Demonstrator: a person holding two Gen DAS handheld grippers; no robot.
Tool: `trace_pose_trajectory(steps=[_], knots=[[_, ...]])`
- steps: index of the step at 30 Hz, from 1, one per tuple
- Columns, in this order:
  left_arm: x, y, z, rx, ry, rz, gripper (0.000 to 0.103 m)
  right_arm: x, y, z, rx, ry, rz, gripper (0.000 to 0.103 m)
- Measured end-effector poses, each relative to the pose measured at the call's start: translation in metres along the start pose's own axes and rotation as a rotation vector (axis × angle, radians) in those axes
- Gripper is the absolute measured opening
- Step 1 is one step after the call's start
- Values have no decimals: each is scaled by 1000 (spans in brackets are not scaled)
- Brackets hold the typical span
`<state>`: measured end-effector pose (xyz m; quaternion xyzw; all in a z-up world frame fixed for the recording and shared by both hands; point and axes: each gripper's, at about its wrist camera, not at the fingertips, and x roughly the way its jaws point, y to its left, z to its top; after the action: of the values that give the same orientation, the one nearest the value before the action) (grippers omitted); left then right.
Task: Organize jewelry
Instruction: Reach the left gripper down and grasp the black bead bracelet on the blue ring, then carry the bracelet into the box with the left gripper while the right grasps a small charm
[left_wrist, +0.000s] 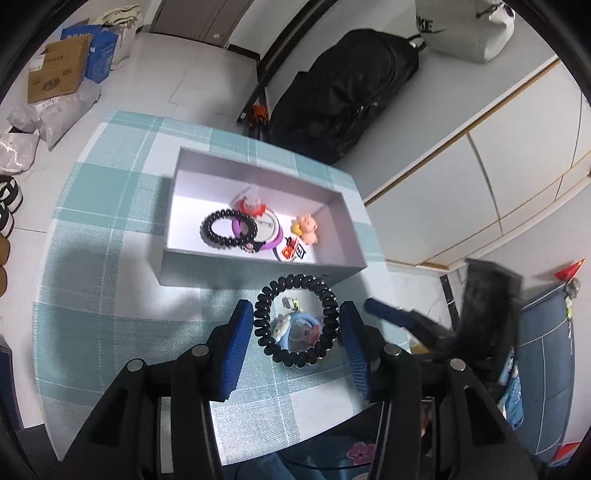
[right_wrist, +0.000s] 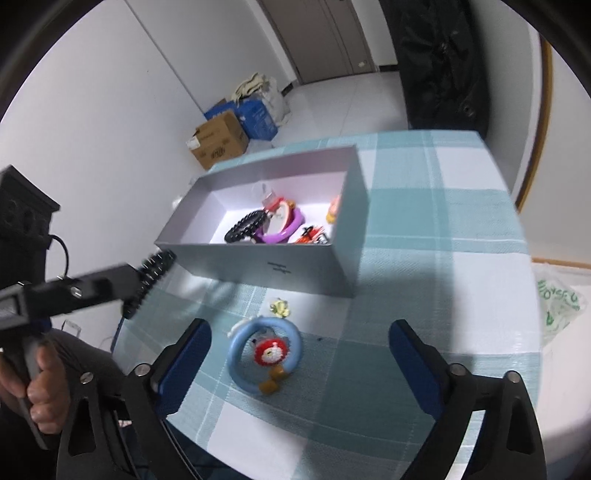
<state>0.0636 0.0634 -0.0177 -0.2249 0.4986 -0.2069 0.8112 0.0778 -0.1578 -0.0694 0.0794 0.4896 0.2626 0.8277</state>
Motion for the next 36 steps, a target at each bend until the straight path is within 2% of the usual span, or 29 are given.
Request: trace_pose_trajectory(steps=[3, 5, 9, 15, 16, 18, 25, 36], knots=[[-5, 4, 3, -19, -18, -25, 43, 11, 2, 2, 12, 30, 6, 91], [-9, 4, 3, -27, -26, -33, 43, 18, 5, 3, 17, 47, 9, 77], [-15, 10, 6, -45, -37, -35, 43, 29, 15, 8, -7, 61, -2, 72], [-16, 14, 8, -53, -30, -18, 43, 42, 27, 11, -36, 79, -99, 48], [-16, 14, 9, -55, -29, -7, 43, 42, 28, 12, -42, 86, -125, 40], [-16, 14, 10, -56, -32, 6, 43, 43, 31, 12, -53, 91, -160, 36], [-19, 6, 10, -23, -47, 20, 43, 43, 38, 10, -68, 107, -164, 12], [-21, 4, 11, -14, -52, 14, 43, 41, 38, 13, -10, 104, -120, 11]])
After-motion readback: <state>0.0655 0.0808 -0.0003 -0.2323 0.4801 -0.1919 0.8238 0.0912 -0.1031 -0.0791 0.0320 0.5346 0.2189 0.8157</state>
